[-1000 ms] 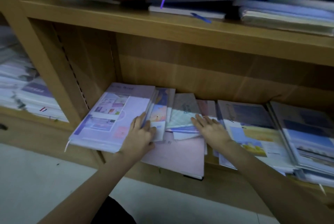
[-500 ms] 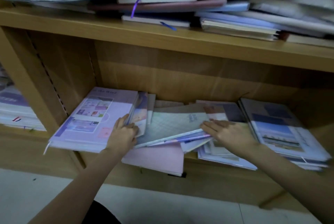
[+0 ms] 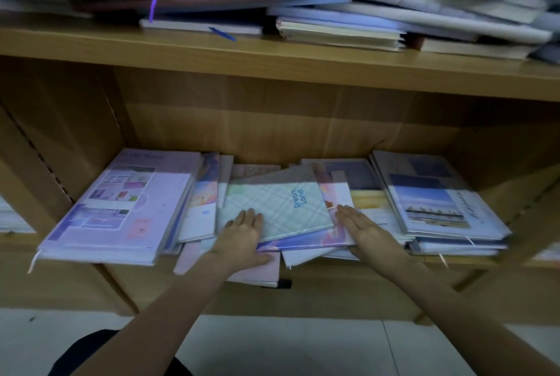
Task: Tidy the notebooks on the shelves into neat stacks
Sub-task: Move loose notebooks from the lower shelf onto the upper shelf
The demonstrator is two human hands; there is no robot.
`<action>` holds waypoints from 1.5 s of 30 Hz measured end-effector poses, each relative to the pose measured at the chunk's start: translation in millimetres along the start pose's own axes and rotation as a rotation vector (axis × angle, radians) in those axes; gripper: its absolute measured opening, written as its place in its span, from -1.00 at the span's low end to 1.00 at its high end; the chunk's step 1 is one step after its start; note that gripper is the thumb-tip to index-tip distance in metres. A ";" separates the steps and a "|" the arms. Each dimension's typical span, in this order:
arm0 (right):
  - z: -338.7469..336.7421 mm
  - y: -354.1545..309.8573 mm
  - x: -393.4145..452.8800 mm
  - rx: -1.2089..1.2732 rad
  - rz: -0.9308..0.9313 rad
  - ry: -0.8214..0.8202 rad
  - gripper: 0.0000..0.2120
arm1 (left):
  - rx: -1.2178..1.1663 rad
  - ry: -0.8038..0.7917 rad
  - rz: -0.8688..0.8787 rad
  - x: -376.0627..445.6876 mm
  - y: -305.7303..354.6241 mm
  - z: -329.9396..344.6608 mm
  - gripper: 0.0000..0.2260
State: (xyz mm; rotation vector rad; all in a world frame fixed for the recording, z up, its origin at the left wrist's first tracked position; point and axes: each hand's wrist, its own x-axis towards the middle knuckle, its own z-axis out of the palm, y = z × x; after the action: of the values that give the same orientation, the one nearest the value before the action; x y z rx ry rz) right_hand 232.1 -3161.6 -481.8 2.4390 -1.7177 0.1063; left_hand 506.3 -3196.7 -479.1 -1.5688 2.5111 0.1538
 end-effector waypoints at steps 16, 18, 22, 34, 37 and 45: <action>-42.3 -7.0 21.4 0.470 0.309 -0.077 -0.29 | -0.041 0.309 -0.091 6.5 -20.4 -59.3 -0.70; -23.0 -18.7 7.5 0.355 0.189 -0.222 -0.28 | -0.065 0.302 -0.068 8.9 -19.1 -56.6 -0.71; -8.3 -36.0 4.2 0.034 0.173 -0.271 -0.30 | -0.037 0.218 -0.041 11.5 -12.3 -45.7 -0.70; -29.5 -56.1 -1.7 -0.098 0.034 0.208 -0.85 | -0.160 0.193 -0.121 4.9 -11.2 -56.9 -0.69; -70.3 -42.9 -6.8 0.048 0.070 0.433 -0.95 | -0.235 0.061 -0.140 5.4 -11.0 -52.5 -0.65; -131.1 -17.1 -39.0 0.154 0.186 0.752 -0.85 | -0.889 0.299 0.280 -35.0 54.9 -67.8 -0.83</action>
State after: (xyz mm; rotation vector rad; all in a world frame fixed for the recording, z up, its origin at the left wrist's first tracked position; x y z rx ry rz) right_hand 239.1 -3097.7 -359.9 1.9180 -1.5842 1.0559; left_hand 465.5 -3154.0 -405.9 -1.5272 3.1011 1.3164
